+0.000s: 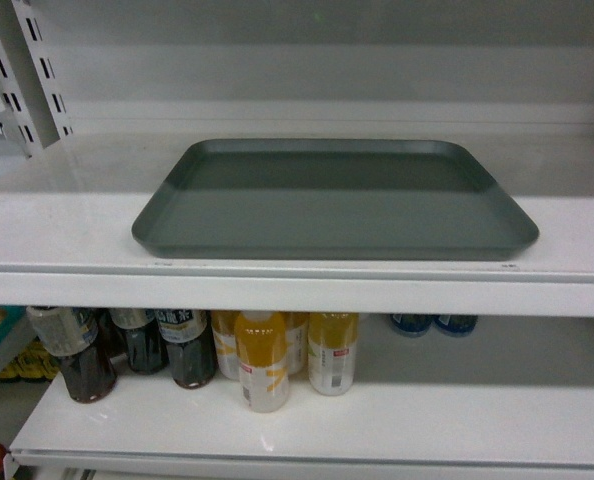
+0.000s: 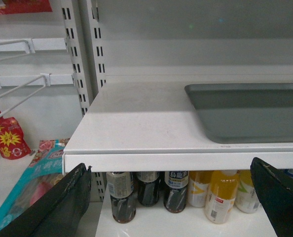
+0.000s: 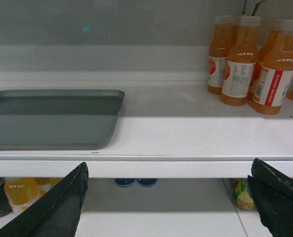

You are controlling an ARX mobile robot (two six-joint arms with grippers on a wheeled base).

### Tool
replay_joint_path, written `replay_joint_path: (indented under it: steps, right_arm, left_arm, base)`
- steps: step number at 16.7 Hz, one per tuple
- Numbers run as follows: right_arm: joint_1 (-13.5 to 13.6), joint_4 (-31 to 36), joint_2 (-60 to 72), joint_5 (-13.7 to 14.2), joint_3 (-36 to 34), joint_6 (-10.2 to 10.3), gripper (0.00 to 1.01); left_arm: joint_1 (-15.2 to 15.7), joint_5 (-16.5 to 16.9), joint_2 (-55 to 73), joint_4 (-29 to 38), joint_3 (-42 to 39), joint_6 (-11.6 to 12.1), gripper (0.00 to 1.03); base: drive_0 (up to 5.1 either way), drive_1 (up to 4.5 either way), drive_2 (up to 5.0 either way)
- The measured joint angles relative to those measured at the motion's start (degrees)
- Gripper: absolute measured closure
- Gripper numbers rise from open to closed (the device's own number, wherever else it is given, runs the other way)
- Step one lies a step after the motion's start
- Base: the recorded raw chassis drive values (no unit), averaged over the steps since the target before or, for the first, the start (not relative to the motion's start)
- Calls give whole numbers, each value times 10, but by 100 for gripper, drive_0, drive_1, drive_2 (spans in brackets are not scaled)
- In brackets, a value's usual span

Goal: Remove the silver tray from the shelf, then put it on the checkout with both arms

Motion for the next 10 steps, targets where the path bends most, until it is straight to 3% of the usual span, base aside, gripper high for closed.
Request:
replay_joint_path:
  steps: [9, 10]
  right_arm:
    - [0, -3, 0, 0, 0, 0, 3]
    - [0, 0, 0, 0, 0, 0, 3]
  left_arm:
    - [0, 0, 0, 1, 0, 0, 5]
    - [0, 0, 0, -2, 0, 0, 5]
  base:
    - [5, 437, -427]
    - [0, 0, 0]
